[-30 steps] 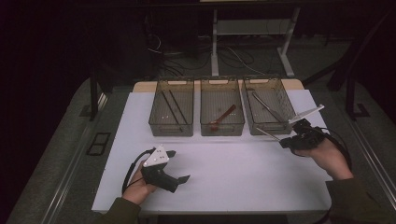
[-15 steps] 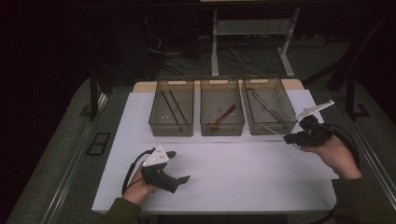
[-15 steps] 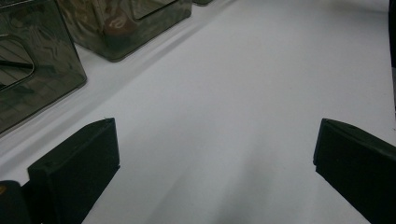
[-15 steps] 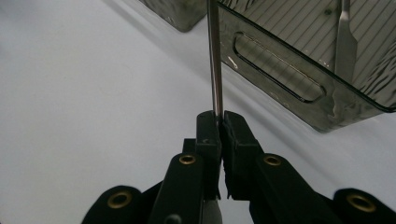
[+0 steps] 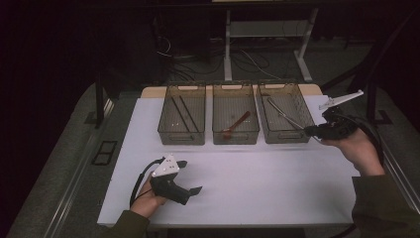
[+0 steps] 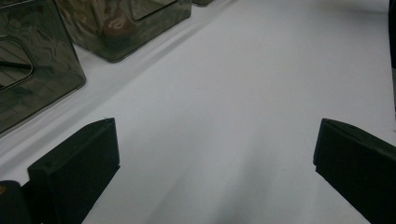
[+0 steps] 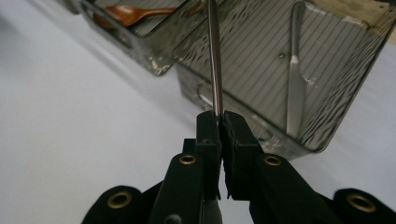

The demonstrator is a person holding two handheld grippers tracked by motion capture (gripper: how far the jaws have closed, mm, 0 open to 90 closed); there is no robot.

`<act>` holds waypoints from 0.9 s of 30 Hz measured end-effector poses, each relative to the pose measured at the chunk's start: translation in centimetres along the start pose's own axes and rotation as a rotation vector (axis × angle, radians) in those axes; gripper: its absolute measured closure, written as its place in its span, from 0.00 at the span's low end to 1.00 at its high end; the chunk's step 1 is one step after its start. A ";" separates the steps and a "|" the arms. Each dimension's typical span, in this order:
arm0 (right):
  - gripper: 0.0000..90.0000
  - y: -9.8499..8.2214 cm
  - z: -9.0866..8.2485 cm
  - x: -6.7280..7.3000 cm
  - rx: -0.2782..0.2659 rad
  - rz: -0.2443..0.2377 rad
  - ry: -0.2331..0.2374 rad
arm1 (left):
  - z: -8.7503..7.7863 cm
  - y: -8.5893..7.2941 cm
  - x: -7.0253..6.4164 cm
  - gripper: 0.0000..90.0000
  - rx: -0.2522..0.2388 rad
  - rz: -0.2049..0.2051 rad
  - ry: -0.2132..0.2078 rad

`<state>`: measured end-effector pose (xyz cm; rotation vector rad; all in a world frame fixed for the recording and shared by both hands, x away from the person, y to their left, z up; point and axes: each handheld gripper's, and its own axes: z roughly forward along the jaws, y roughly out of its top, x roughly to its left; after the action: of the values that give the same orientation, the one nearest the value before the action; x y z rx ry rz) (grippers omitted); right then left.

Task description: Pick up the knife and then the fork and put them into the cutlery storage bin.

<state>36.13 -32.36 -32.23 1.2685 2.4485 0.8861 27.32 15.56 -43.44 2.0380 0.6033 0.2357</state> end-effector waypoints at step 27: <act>0.82 6.3 10.6 -6.0 0.053 0.131 -0.062 | 0.0 0.0 -0.1 0.00 -0.006 -0.002 -0.012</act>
<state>48.77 -30.16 -37.04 1.4662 2.3785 0.8058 27.29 15.47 -43.42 2.0321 0.5965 0.2237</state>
